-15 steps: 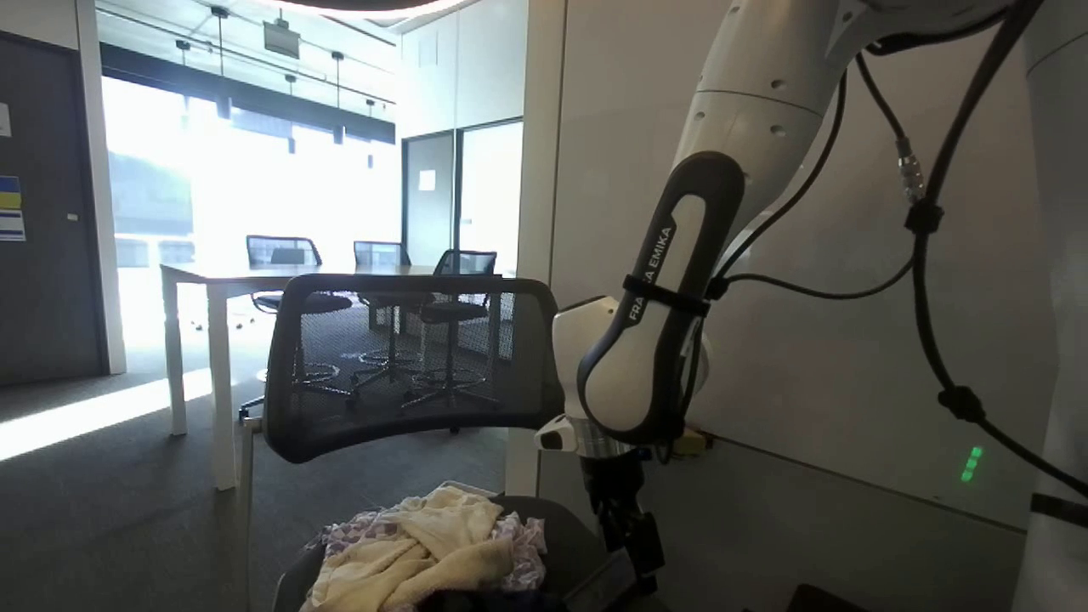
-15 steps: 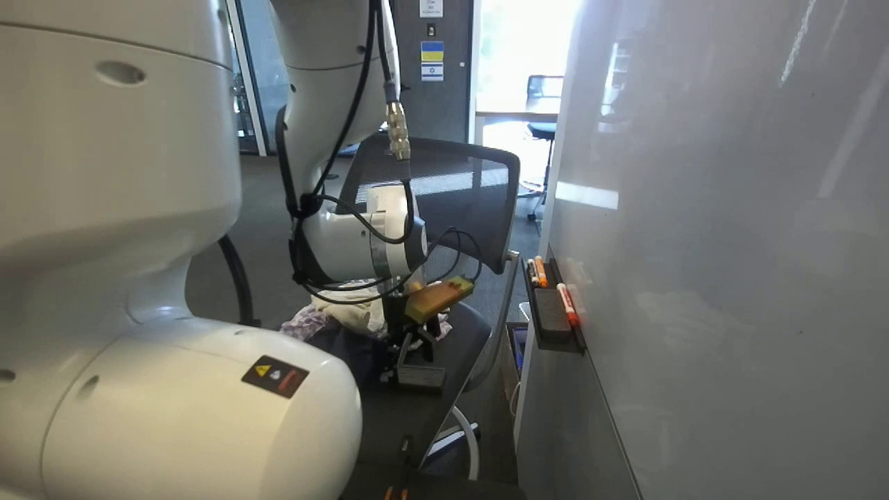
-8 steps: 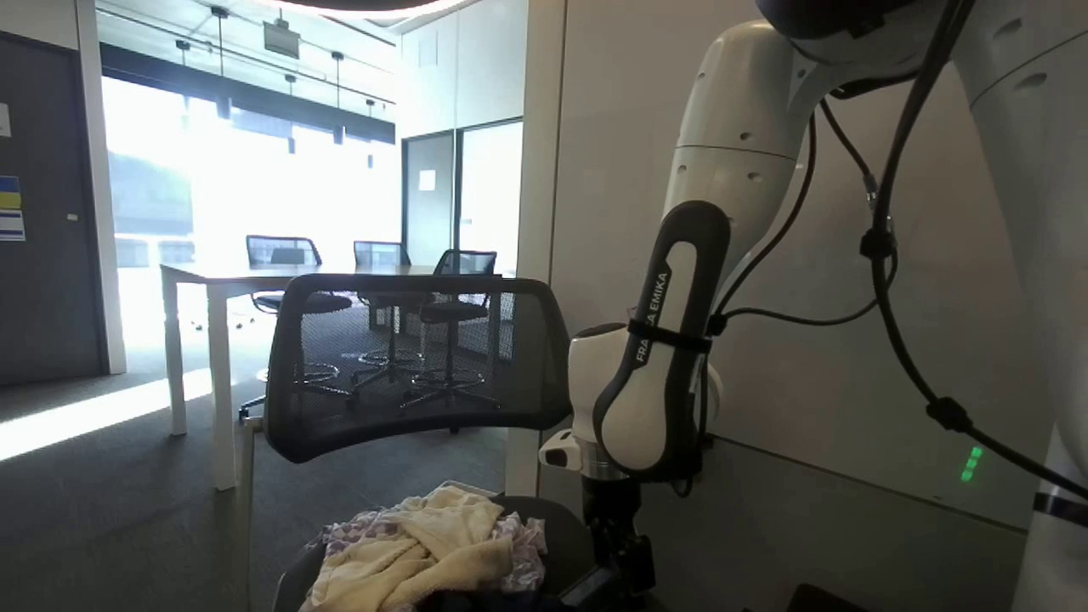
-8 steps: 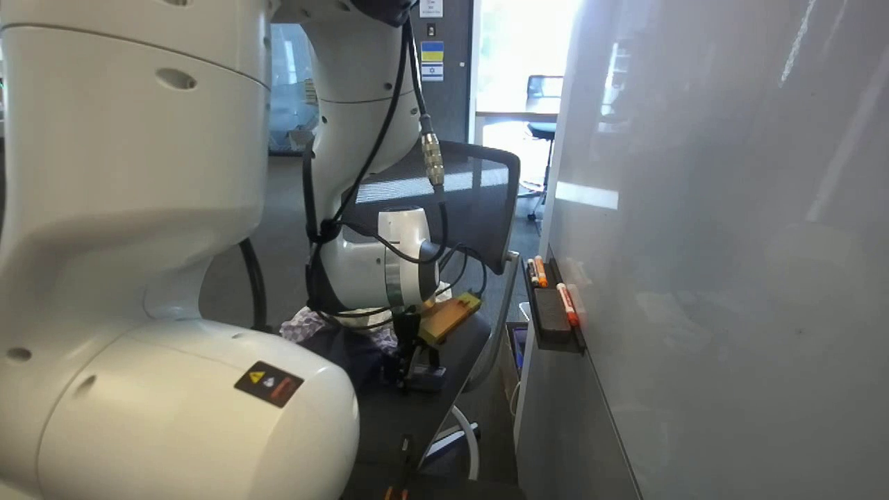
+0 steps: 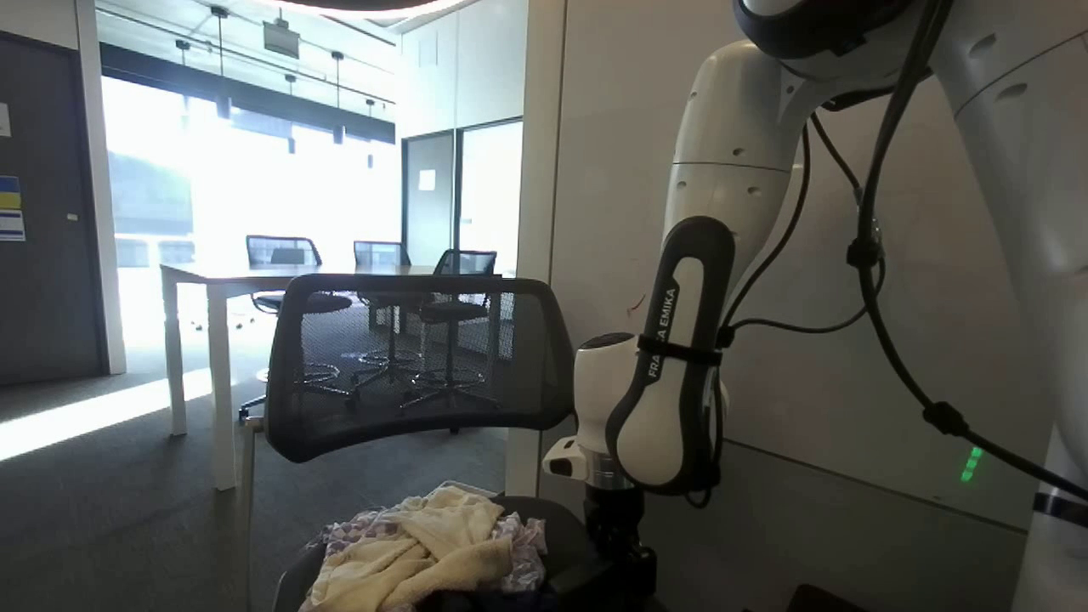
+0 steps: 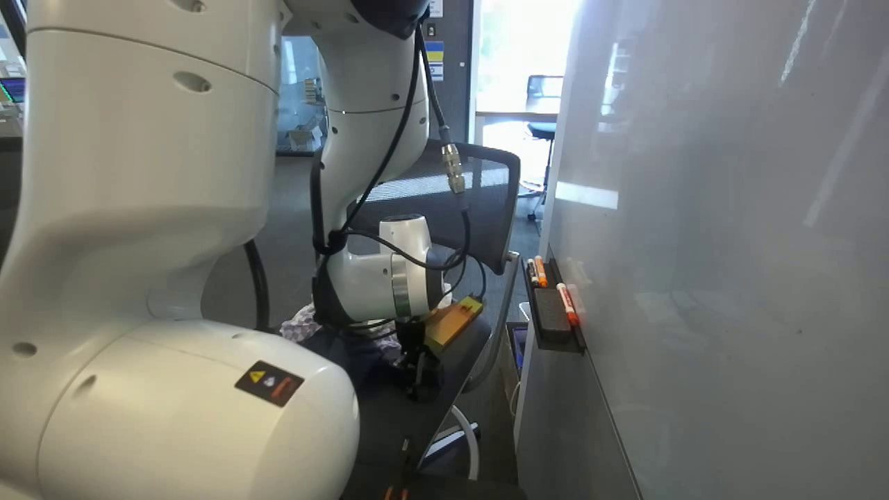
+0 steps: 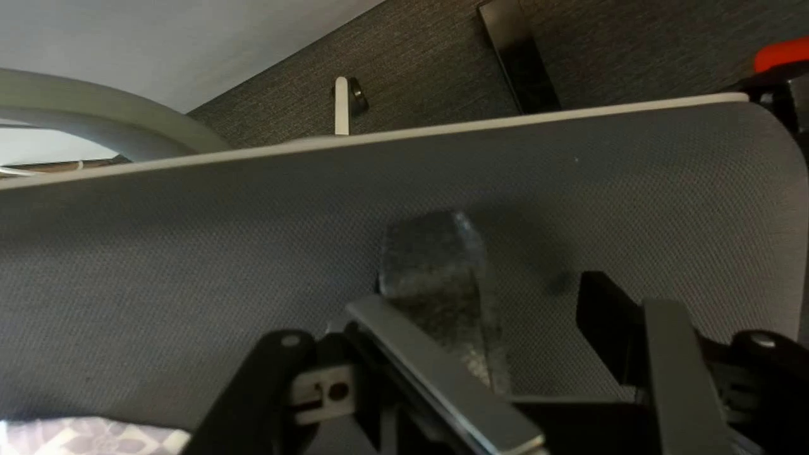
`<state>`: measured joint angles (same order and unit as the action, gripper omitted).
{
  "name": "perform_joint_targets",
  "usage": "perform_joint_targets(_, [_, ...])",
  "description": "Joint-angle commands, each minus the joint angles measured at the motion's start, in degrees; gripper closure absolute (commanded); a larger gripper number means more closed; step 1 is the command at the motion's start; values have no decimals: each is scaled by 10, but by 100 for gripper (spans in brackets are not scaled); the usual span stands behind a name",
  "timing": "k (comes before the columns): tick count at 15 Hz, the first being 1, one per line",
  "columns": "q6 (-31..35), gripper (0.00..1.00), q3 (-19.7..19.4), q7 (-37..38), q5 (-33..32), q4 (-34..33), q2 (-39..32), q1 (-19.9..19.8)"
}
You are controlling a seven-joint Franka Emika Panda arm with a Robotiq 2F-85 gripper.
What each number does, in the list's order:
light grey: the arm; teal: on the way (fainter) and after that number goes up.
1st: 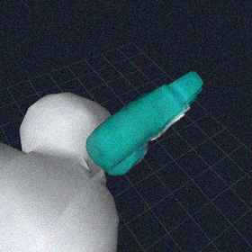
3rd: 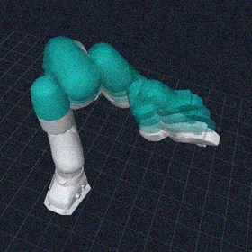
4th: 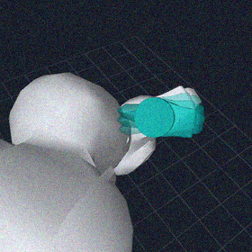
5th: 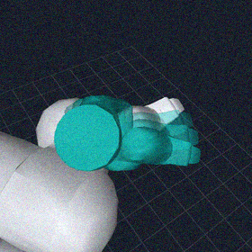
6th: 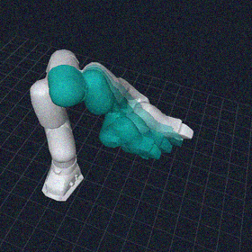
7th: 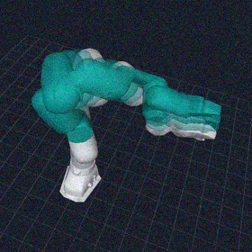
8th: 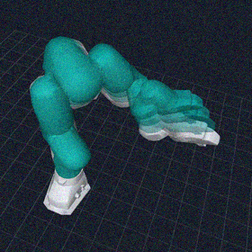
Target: Pick up the duster, then rub something off of the board
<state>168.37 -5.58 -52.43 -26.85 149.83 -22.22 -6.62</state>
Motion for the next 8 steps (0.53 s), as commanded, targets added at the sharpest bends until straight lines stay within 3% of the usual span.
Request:
perform_joint_targets(1, [-4,1,4,4,2,19,13,0])
perform_joint_targets(8, [-2,0,67,4,53,75,74,-12])
